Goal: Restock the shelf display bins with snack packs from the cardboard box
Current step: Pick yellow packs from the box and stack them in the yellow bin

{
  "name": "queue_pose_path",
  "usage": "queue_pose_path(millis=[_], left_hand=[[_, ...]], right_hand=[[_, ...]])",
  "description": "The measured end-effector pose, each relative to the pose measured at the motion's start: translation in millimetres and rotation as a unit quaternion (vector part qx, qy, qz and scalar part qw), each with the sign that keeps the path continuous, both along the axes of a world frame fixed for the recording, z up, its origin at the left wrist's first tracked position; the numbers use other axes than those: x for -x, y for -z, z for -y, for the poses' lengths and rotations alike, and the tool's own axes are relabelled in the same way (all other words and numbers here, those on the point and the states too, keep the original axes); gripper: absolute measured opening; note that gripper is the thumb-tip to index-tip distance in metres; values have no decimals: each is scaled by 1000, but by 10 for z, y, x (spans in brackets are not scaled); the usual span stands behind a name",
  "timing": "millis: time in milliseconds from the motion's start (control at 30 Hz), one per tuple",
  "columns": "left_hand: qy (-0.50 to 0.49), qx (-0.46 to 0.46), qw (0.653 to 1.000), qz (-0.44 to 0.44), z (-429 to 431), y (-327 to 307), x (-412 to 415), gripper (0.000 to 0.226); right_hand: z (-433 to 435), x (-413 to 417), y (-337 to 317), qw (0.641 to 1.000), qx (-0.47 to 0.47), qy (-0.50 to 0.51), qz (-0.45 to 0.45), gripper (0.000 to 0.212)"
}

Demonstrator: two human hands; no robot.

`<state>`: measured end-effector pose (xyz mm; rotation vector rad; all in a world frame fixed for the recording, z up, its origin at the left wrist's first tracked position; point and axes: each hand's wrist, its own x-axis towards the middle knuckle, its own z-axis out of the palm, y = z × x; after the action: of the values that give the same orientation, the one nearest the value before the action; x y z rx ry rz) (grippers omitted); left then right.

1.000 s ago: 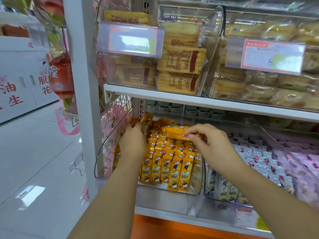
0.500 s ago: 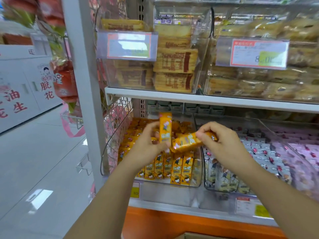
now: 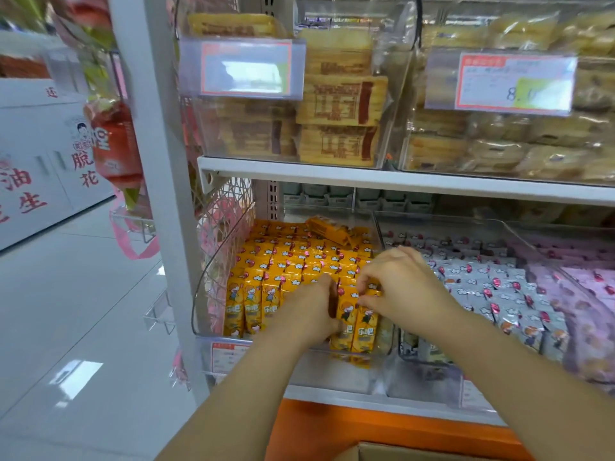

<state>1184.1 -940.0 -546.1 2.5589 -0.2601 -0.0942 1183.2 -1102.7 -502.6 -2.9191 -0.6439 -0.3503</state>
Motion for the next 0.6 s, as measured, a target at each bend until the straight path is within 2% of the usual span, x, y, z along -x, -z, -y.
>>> queue_pose_path(millis=[133,300,433,533,600], left_hand=[[16,-34,999,-17,1,-12,-31,47],[30,95,991,-84,-144,-33,-54,28],[33,199,974,-104,-245,-68,-33,16],[4,247,966,-69,-327,-132,-60,12],[-28,277,960,-25,-399,-186,-85,10]], right_hand=[[17,-39,36,998,-59,3,15,13],[-147,-174,-20,993,-115,22,18,38],[-295,-464,-139,997,-43,68,-22,50],[-389,-722,-145,991,-8,123,-53,43],[-436,-833,-142,988,-5,148,-41,35]])
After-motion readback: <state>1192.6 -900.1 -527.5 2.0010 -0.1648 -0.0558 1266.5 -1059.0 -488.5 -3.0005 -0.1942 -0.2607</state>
